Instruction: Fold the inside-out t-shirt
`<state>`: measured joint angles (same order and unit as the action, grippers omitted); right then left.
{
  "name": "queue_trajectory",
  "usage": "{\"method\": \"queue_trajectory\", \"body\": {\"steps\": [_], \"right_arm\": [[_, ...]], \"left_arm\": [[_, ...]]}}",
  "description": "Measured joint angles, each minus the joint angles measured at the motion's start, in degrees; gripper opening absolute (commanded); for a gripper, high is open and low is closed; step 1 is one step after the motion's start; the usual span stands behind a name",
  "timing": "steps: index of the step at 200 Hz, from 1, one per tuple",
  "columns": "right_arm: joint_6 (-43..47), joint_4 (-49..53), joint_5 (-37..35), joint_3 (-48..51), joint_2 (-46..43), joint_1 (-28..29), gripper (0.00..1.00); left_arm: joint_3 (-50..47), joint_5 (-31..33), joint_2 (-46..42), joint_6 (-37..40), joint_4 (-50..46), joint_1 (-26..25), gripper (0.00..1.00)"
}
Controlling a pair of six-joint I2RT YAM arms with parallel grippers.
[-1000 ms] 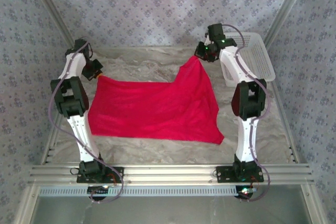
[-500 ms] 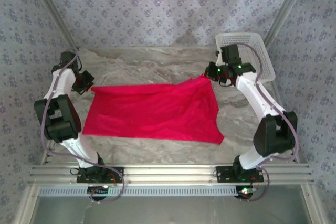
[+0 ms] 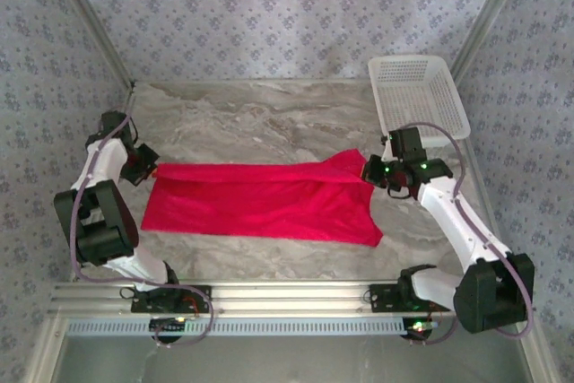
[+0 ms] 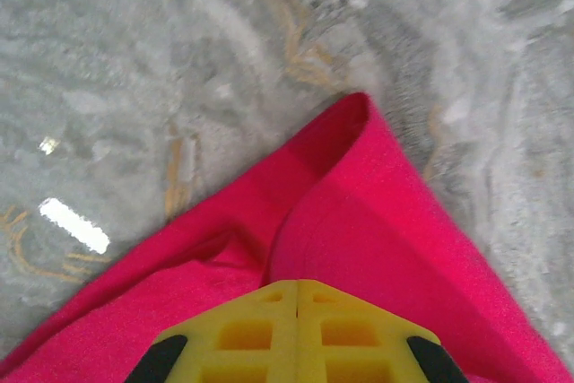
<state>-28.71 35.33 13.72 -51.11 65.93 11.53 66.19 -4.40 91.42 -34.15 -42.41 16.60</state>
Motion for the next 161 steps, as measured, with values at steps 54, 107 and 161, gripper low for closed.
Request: {"method": "queue_trajectory", "body": {"steps": [54,107,161], "right_arm": [[0.04,2.23,0.00,0.07,-1.77,-1.77,0.00],[-0.72,2.21,-0.02,2.19,-3.52,-1.81,0.00],[-9.35,0.70,-0.46,20.39,-10.62,-1.81,0.20]], "left_arm": [[1.14,0.59,-1.44,-1.05,-0.39,1.31,0.00],[-2.75,0.61,-5.09,-2.43,3.28,1.31,0.00],[-18.84,0.57,-5.81,-5.99,8.52,1.88,0.14]]}}
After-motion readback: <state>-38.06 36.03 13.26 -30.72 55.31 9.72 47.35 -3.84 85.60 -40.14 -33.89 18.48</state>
